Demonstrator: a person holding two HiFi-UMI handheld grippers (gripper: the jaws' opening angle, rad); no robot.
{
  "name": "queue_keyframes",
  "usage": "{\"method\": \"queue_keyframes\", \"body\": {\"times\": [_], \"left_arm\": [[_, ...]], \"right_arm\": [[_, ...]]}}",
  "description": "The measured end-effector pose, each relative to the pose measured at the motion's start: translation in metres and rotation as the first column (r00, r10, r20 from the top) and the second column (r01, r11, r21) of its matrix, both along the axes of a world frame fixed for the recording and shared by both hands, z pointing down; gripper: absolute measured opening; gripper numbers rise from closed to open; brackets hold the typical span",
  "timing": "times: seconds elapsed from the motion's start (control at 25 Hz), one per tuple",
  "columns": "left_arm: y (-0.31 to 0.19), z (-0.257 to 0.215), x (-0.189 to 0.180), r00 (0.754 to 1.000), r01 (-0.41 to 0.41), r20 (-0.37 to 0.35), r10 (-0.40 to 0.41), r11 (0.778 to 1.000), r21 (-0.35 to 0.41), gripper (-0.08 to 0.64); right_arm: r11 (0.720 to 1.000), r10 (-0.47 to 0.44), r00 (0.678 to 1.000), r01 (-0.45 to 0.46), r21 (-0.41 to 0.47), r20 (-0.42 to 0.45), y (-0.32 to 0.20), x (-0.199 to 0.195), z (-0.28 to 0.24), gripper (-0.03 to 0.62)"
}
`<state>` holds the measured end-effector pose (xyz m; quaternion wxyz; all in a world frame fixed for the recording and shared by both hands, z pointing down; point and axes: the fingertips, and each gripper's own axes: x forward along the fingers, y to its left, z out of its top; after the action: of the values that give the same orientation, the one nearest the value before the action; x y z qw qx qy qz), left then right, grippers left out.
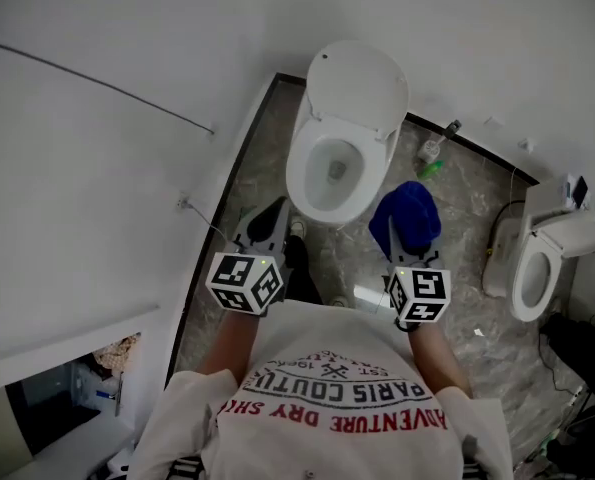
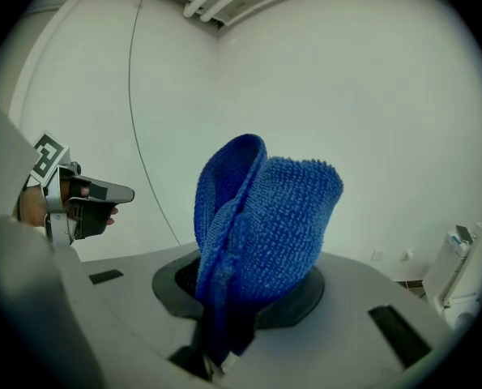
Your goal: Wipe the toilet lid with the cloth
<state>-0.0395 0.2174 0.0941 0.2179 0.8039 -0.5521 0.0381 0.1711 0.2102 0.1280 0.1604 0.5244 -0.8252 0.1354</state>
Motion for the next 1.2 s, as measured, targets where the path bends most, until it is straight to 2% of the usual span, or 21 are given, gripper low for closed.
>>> {"method": "queue_keyframes", "body": {"times": [0.36,0.52,0.64,0.92,1.08,1.2], "left_arm": [[-0.173,0.008,-0.04,0.986,-0.169,-0.013,0.168,0.986,-0.018,0.006],[-0.246,0.019,-0.059,0.969,-0.248,-0.008,0.248,0.969,-0.021,0.006],[-0.289,0.031,-0.068,0.961,-0.277,-0.013,0.276,0.961,-0.028,0.006],[-0.348,0.067,-0.064,0.95,-0.311,-0.039,0.309,0.949,-0.059,0.006],[-0.368,0.092,-0.054,0.942,-0.336,-0.014,0.336,0.94,-0.059,0.006],[-0.384,0.111,-0.048,0.948,-0.317,0.01,0.318,0.946,-0.069,0.006]], "right_arm": [[0.995,0.088,0.994,-0.092,-0.049,-0.072,-0.14,-0.048,0.017,0.094],[0.983,0.169,0.984,-0.172,-0.063,-0.055,-0.208,-0.073,0.03,0.094],[0.977,0.197,0.979,-0.2,-0.07,-0.049,-0.249,-0.093,0.043,0.094],[0.98,0.177,0.983,-0.181,-0.08,-0.055,-0.321,-0.119,0.073,0.094],[0.989,0.136,0.99,-0.138,-0.058,-0.027,-0.365,-0.12,0.085,0.094],[0.992,0.12,0.992,-0.121,-0.038,-0.022,-0.393,-0.112,0.092,0.094]]}}
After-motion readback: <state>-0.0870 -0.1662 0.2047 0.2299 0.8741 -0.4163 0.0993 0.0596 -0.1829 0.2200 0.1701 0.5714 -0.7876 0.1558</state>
